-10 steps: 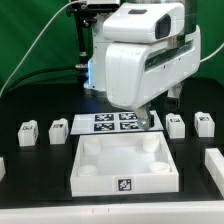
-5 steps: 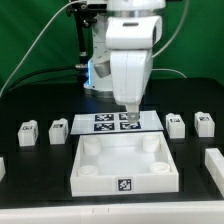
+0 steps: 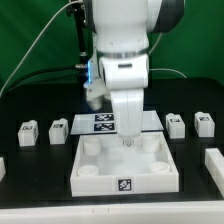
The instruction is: Assemble one leg
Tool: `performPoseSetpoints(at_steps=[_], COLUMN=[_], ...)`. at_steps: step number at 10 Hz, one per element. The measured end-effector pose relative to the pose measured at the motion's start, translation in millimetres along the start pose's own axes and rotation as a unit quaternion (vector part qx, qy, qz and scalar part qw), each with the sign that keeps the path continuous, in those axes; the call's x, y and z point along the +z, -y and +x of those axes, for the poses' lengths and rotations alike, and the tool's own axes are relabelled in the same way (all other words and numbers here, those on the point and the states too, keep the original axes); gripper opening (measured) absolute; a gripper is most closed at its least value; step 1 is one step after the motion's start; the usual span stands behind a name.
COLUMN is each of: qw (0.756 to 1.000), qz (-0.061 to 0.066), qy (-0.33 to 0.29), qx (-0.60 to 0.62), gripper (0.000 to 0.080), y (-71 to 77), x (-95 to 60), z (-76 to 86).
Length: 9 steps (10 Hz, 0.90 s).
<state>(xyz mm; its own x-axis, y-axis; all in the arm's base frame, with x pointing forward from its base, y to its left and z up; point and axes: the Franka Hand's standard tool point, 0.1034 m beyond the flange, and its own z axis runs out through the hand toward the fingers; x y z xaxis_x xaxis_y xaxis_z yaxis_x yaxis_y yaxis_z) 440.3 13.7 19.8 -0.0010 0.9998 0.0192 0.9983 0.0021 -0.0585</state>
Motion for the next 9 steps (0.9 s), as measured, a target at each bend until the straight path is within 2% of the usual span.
performPoseSetpoints(at_steps=[2, 4, 6, 7, 8, 9], qw=[1.0, 1.0, 1.0, 1.0, 1.0, 1.0], qz=[-0.001, -0.001, -0.001, -0.001, -0.001, -0.001], qy=[-0.003, -0.003, -0.003, -0.003, -0.003, -0.003], qx=[0.006, 0.012, 0.012, 0.012, 0.012, 0.013], gripper=[0.065, 0.065, 0.039, 0.039, 0.0208, 0.008], y=[3.0, 3.1, 3.2, 3.3, 3.3, 3.2], x=[12.5, 13.2, 13.4, 13.5, 13.5, 13.4], z=[-8.3, -11.3, -11.8, -11.9, -11.9, -12.0])
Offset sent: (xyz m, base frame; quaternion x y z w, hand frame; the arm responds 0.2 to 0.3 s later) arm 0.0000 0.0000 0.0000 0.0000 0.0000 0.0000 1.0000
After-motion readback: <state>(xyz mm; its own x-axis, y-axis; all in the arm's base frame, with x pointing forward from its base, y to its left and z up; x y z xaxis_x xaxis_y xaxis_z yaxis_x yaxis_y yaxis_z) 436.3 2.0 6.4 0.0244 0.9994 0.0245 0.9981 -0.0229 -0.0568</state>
